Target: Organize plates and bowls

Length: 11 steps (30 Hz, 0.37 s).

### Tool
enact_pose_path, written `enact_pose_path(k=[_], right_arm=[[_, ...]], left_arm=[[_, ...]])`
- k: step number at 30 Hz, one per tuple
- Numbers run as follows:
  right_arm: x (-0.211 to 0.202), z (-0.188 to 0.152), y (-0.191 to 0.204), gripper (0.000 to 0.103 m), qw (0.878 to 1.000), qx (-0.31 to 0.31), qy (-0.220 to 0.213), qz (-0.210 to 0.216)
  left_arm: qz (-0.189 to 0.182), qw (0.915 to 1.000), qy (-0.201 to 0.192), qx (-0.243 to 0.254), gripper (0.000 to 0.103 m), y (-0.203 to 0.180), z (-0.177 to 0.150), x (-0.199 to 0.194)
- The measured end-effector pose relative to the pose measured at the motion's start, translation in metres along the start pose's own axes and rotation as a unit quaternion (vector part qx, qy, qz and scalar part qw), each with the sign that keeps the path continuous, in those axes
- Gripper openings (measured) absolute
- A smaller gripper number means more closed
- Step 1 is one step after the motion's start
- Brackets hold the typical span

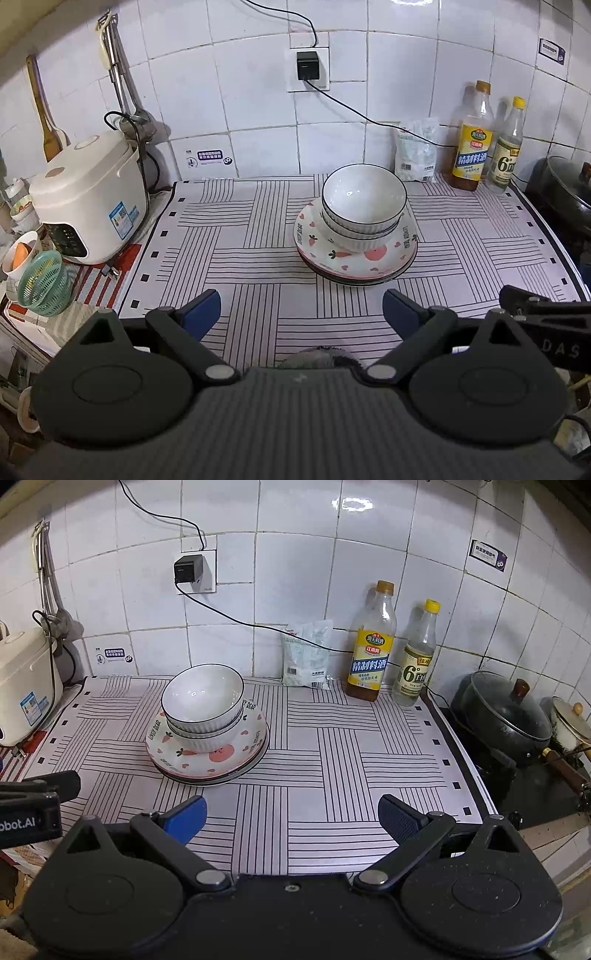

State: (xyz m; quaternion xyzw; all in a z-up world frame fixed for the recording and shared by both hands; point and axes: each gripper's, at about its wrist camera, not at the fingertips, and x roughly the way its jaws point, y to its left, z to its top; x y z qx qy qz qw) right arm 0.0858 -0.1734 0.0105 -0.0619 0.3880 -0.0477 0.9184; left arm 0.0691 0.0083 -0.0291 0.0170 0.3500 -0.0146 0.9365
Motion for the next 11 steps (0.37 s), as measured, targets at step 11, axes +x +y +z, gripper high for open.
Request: enact_pose_path(k=[11], right_arm=[[0.0013, -0.0004, 0.0002, 0.101, 1.0, -0.001, 0.001, -0.002]], left_arm=[[0.0, 1.0, 0.0, 0.0, 0.095, 0.0013, 0.0008, 0.0011]])
